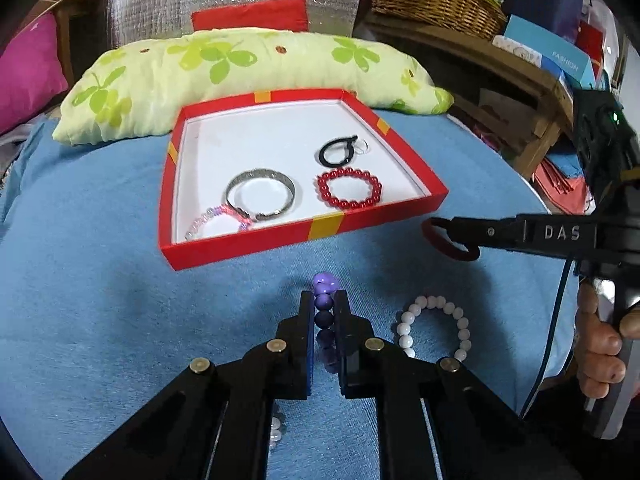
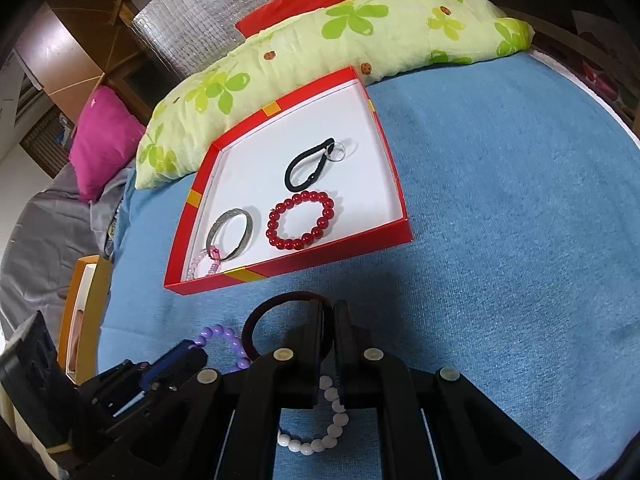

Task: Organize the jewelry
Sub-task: 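Carry the purple bracelet and hair tie into the red-rimmed box and open both tools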

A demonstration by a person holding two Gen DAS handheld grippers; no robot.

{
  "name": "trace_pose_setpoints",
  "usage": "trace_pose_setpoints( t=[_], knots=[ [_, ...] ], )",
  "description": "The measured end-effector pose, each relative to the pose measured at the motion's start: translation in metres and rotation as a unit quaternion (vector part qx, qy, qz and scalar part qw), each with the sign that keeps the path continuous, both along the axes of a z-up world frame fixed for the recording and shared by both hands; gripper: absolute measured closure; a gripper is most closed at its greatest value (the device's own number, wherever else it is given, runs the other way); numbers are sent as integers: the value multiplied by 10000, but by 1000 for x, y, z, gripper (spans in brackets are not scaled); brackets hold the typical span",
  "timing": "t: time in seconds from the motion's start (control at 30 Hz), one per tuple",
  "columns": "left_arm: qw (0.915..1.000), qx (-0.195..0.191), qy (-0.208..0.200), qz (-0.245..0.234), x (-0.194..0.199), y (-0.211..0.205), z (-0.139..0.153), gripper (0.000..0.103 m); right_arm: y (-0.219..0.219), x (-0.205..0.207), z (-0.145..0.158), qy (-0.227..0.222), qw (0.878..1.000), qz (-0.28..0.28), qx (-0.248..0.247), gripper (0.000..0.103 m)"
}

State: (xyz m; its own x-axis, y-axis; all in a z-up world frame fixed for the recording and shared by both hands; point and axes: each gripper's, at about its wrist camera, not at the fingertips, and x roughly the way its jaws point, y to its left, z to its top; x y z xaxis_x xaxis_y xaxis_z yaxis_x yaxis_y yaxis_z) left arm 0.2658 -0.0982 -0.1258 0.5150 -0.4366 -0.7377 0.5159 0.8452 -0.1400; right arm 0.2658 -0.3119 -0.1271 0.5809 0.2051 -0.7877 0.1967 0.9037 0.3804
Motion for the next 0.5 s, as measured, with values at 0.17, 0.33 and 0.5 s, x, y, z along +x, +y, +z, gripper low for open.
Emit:
trace_pose_setpoints(
  t=[0.17,0.33,0.5],
  knots=[
    [9998,-111,-115,94,3,6,10,93,1,-1,7,-168,9998,-3,-94,97],
    [9992,-278,-240,144,7,12,20,93,5,1,15,-348,9993,72,-108,97],
    [9981,-423,-425,171,10,14,30,93,9,6,21,-525,9984,112,-155,97]
  ],
)
